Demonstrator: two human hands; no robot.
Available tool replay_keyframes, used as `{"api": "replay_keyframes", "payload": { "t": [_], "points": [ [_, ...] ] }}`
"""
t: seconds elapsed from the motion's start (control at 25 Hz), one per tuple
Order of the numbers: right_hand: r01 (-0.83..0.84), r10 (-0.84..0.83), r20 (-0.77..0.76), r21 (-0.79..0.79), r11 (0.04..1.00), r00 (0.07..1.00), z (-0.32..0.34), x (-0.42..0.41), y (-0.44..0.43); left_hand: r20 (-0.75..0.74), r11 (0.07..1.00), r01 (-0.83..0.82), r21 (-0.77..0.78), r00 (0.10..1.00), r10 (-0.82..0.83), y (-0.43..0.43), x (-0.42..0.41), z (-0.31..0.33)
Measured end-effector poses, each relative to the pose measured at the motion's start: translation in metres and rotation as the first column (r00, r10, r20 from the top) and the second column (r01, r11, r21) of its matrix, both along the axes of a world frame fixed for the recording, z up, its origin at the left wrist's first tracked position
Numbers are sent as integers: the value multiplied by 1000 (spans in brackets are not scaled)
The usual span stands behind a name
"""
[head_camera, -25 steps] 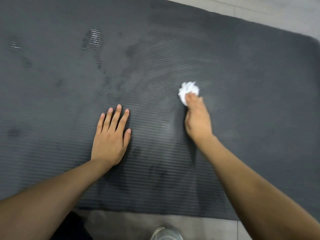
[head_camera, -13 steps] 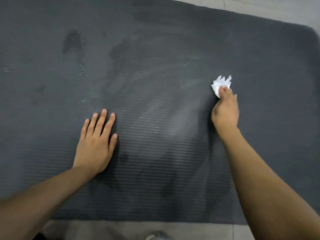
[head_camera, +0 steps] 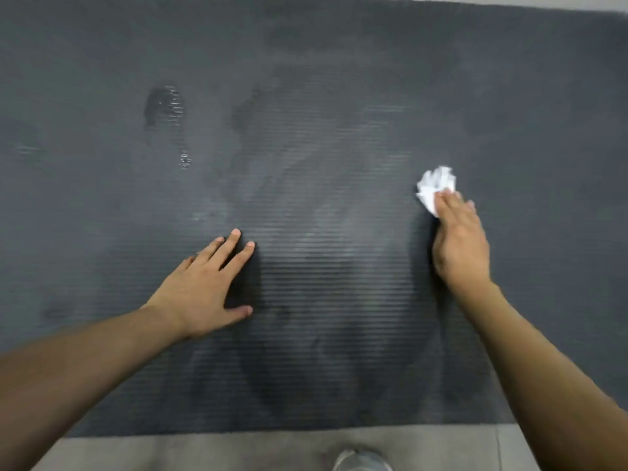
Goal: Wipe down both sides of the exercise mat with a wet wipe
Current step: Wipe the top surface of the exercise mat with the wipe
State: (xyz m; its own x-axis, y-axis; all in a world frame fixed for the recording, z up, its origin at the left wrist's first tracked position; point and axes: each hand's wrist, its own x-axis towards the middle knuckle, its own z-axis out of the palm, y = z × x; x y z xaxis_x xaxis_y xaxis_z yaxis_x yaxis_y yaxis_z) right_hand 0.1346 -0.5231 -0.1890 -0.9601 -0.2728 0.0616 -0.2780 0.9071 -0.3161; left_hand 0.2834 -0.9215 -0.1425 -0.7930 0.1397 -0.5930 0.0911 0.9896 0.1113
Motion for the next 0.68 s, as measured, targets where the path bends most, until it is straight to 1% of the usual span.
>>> {"api": "replay_keyframes", "payload": {
  "t": [0.04, 0.08, 0.12, 0.16, 0.2, 0.24, 0.28, 0.32, 0.36, 0.4, 0.44, 0.48, 0.52, 0.56, 0.6, 0.64, 0.68],
  "points": [
    [168, -169, 45, 21, 986, 985, 2, -10, 5, 44, 998, 54, -28, 998, -53, -4, -1, 4],
    [265, -270, 77, 67, 962, 960, 4, -11, 0, 60, 994, 102, -43, 993, -100, -7, -2, 6],
    [259, -268, 96, 95, 961, 959, 6, -10, -9, 62, 990, 128, -52, 990, -125, -8, -5, 6],
    [140, -157, 130, 131, 981, 979, 12, -6, -18, 59, 990, 125, -59, 991, -121, -8, -4, 5],
    [-34, 3, 184, 171, 985, 983, 22, -2, -24, 54, 991, 119, -59, 992, -116, -9, -3, 3],
    [-212, 157, 252, 209, 955, 955, 36, 1, -26, 43, 992, 115, -48, 993, -113, -7, 0, 1],
    [-343, 260, 328, 227, 911, 908, 49, 4, -27, 27, 994, 108, -33, 994, -107, -7, 4, -1],
    [-396, 285, 400, 230, 889, 871, 58, 11, -29, 16, 995, 100, -17, 995, -99, -9, 5, -2],
    [-358, 226, 447, 237, 903, 865, 61, 23, -32, 16, 996, 91, 5, 996, -92, -10, 4, -3],
    [-230, 109, 440, 231, 945, 891, 60, 39, -39, 15, 996, 83, 28, 996, -83, -10, 3, -5],
    [-46, -35, 390, 198, 979, 920, 49, 59, -54, 5, 996, 70, 50, 998, -70, -12, 4, -7],
    [136, -176, 313, 146, 980, 933, 36, 82, -77, -10, 996, 59, 73, 998, -59, -14, 6, -9],
    [252, -264, 244, 79, 964, 933, 23, 107, -104, -26, 994, 54, 94, 998, -52, -14, 8, -10],
    [295, -292, 184, 9, 955, 939, 9, 134, -135, -44, 992, 51, 113, 998, -46, -15, 10, -12],
    [274, -264, 136, -55, 960, 955, -1, 162, -169, -65, 991, 43, 127, 997, -35, -17, 13, -14],
    [187, -177, 103, -89, 978, 979, -7, 193, -200, -83, 989, 36, 146, 996, -24, -19, 13, -16],
    [80, -74, 76, -89, 993, 994, -9, 226, -226, -98, 985, 40, 170, 995, -24, -22, 16, -18]
  ]
}}
